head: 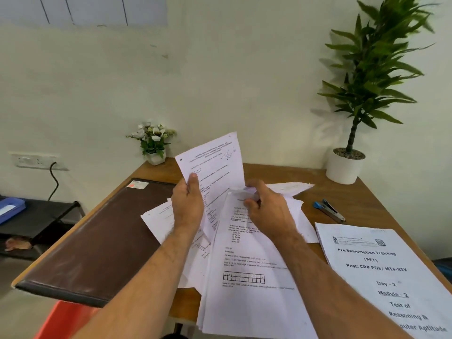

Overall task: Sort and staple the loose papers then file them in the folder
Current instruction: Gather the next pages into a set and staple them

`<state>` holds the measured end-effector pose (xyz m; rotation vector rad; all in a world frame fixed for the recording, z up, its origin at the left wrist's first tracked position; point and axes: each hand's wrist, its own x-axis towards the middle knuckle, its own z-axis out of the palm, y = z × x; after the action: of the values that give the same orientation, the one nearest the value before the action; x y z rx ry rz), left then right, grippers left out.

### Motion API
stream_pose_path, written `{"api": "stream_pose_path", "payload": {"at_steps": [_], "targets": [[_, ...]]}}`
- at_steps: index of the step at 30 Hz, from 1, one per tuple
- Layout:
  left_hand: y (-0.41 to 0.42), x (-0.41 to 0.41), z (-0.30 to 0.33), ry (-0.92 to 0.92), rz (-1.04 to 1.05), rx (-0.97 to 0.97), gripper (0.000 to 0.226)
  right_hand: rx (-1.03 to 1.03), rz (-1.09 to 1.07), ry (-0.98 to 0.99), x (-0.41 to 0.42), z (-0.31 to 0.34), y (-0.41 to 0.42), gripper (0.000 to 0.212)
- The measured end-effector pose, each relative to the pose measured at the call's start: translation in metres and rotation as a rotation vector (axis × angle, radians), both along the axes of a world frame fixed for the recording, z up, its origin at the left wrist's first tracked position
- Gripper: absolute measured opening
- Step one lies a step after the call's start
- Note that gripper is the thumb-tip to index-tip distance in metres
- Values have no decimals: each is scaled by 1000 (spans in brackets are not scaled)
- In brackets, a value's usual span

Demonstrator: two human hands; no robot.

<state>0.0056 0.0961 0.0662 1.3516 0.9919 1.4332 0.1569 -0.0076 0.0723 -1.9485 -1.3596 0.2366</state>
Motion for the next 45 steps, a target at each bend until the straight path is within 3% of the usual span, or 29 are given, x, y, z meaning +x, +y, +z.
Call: {"api": "stream_pose_path", "payload": {"at_steps": [6,11,15,18,21,26,31,35,38,45], "targets": [[-12,-14,51,185,65,262,29,221,47,-110,-17,45,-7,27],[-38,-22,100,139,99,382,22,435,49,-197,-26,86,-19,25],[-61,-35,140,101,34,408,18,622,39,-256,-40,124,-30,28],[-77,-44,162,109,-64,462,34,714,44,-301,-55,151,-37,42],[-90,-48,177,72,-199,437,28,766,7,-379,-67,175,-44,48],[-110,-48,187,-207,-355,304,26,681,-41,-448,-78,197,-56,51],[-120,-41,175,-330,-381,156,29,488,-62,-463,-79,196,-64,58],[-123,-39,158,-201,-409,84,39,358,-49,-470,-80,179,-67,64],[-121,-37,144,-138,-447,67,13,300,-29,-468,-77,166,-66,60],[-116,-30,113,-82,-471,-33,28,148,10,-375,-67,140,-63,60]]}}
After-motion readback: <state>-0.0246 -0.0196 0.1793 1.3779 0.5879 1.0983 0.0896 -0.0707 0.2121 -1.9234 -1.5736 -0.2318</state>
